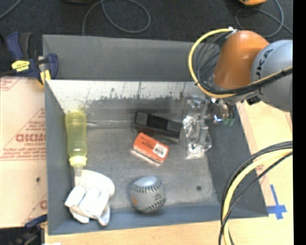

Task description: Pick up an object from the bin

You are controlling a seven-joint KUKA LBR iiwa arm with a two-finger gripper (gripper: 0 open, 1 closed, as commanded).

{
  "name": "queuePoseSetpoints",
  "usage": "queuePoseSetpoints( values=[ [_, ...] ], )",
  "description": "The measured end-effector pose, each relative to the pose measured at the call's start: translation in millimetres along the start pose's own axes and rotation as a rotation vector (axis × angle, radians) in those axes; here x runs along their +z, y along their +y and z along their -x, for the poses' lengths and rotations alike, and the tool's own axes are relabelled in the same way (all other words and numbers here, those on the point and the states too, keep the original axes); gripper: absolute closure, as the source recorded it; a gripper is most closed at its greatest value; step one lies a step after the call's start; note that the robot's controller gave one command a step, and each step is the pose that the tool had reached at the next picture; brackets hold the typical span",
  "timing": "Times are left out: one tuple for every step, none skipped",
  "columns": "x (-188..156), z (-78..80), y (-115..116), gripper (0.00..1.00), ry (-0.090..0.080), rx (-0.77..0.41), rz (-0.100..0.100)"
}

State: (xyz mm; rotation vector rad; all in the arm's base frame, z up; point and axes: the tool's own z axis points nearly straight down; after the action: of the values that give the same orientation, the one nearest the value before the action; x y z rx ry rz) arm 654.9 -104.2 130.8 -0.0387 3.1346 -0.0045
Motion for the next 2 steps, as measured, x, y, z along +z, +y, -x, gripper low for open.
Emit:
queuePoseSetpoints(
  values=[
    [-3.0,-10.3,66.5,0.0,-0.002,-0.098,0.001],
    [-15.6,-5.4,64.6,0.0,-0.007,-0.039,0.0]
  ],
)
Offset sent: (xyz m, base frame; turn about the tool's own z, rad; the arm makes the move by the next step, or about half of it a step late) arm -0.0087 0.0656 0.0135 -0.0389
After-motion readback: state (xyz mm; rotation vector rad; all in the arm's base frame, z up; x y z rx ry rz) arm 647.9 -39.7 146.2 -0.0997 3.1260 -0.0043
